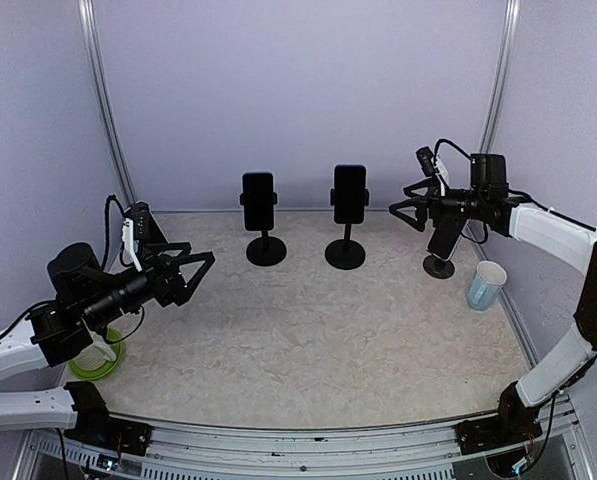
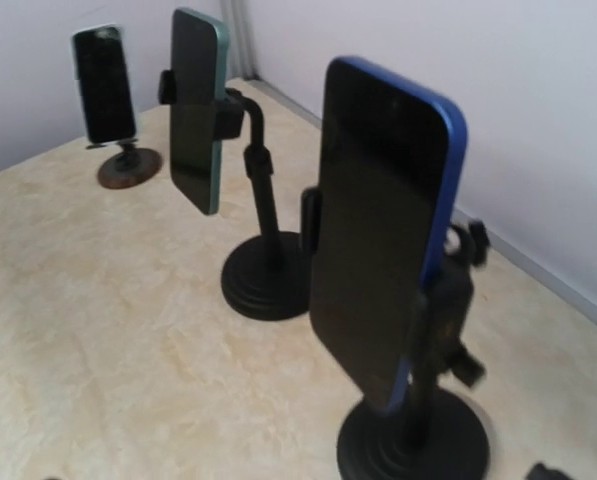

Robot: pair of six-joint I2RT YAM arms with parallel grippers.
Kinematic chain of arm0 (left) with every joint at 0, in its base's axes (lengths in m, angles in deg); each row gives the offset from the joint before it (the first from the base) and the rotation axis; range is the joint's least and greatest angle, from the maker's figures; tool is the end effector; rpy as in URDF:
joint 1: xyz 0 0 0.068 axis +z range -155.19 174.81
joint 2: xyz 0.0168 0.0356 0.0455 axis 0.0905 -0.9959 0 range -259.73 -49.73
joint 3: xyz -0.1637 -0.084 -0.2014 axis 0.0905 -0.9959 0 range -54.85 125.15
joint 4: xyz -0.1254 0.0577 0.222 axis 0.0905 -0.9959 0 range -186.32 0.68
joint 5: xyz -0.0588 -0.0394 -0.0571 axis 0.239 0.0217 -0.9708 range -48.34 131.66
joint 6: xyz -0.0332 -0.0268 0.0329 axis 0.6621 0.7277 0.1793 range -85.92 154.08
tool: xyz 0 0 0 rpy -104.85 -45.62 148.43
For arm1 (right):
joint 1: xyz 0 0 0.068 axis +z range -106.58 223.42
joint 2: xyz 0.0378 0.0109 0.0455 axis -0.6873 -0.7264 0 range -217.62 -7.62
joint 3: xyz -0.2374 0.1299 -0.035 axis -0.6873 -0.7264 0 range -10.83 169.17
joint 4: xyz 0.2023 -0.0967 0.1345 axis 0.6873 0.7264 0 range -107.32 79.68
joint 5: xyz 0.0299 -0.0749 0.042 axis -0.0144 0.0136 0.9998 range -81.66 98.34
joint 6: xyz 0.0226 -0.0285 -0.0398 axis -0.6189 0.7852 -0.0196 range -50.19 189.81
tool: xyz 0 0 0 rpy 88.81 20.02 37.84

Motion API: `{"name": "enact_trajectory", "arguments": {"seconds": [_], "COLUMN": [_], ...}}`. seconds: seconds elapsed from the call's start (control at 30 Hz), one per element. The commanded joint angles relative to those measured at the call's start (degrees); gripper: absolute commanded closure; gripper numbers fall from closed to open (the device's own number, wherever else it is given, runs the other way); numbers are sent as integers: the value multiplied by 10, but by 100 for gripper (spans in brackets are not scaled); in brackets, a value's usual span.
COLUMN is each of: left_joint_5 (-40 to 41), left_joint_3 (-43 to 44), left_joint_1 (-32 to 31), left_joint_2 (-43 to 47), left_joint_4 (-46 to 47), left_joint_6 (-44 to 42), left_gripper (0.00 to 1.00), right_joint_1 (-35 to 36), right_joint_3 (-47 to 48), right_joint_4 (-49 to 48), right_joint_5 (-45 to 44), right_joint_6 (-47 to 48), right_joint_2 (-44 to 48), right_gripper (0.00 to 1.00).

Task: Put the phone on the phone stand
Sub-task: Reset both arms

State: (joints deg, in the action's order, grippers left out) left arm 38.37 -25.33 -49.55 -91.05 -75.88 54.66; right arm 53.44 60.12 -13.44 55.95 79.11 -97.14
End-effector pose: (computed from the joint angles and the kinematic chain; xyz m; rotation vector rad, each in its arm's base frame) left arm 0.1296 -0.1296 0.2995 0.3804 1.5746 -0.9336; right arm 0.3497 0.0885 0.3191 -0.8413 1.7171 0.8168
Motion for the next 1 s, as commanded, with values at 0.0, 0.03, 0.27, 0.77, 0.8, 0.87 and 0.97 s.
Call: {"name": "enact_trajectory", "arguments": {"seconds": [0.0,0.03,0.27,0.77,0.8,0.87,0.97], "left_joint_5": [78,89,141,222,231,238,226], "left_joint_3": [-13,-17,-68,-177,-186,-211,-249], "left_joint_1": [-1,0,5,70,73,77,95], "left_joint_2": [9,9,9,4,7,17,31], "left_joint_4": [-13,-11,15,56,65,96,156], "left_joint_6": [-9,-12,-54,-15,-15,-25,-46], "left_gripper": [1,2,3,1,1,1,1], "right_joint_1": [13,16,30,30,30,30,30], "right_joint_3": [-81,-98,-233,-432,-437,-450,-471], "right_joint_4": [-53,-55,-75,-127,-126,-131,-138], "right_joint_5": [-106,-119,-182,-296,-304,-304,-327], "right_joint_6": [-61,-67,-139,-196,-199,-196,-205], "right_joint_2": [97,116,224,334,334,335,344], "right_gripper": [0,0,0,0,0,0,0]}}
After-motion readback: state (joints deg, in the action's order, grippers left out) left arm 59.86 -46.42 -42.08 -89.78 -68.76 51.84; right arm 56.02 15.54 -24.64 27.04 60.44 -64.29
